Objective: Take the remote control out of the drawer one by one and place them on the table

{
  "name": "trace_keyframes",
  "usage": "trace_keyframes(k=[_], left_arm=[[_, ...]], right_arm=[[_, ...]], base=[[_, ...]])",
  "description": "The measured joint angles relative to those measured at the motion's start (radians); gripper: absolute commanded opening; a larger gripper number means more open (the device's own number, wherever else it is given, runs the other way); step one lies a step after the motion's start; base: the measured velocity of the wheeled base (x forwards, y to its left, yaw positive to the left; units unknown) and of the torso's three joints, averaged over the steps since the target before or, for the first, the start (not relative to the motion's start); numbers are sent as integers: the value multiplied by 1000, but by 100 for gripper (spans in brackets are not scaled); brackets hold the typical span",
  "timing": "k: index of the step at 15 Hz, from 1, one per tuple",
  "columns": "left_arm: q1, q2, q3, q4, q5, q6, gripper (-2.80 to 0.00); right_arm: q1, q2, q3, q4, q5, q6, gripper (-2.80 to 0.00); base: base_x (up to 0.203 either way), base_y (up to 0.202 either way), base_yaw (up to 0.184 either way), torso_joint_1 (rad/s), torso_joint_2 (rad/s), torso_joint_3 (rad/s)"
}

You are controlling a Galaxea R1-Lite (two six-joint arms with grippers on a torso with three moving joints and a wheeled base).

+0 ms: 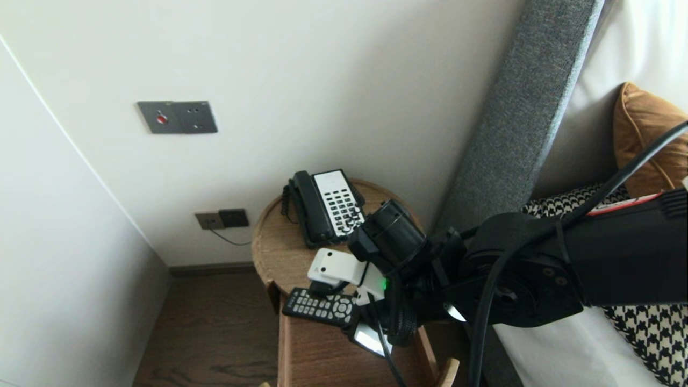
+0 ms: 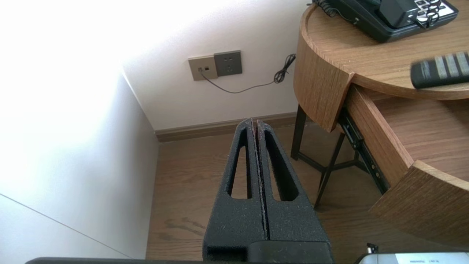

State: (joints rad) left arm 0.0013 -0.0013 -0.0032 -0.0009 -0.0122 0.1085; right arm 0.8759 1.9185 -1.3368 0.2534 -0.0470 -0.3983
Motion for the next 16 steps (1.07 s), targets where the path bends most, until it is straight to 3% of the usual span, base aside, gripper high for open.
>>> trace_keyframes(k=[7, 16], left_arm=[[0, 0, 0, 0, 0, 0, -280], [0, 0, 0, 0, 0, 0, -280]], right_arm=[[-108, 104, -154, 2, 0, -8, -280], [-163, 219, -237, 0, 1, -18, -280]], base=[[0, 0, 0, 0, 0, 0], [0, 0, 0, 0, 0, 0]])
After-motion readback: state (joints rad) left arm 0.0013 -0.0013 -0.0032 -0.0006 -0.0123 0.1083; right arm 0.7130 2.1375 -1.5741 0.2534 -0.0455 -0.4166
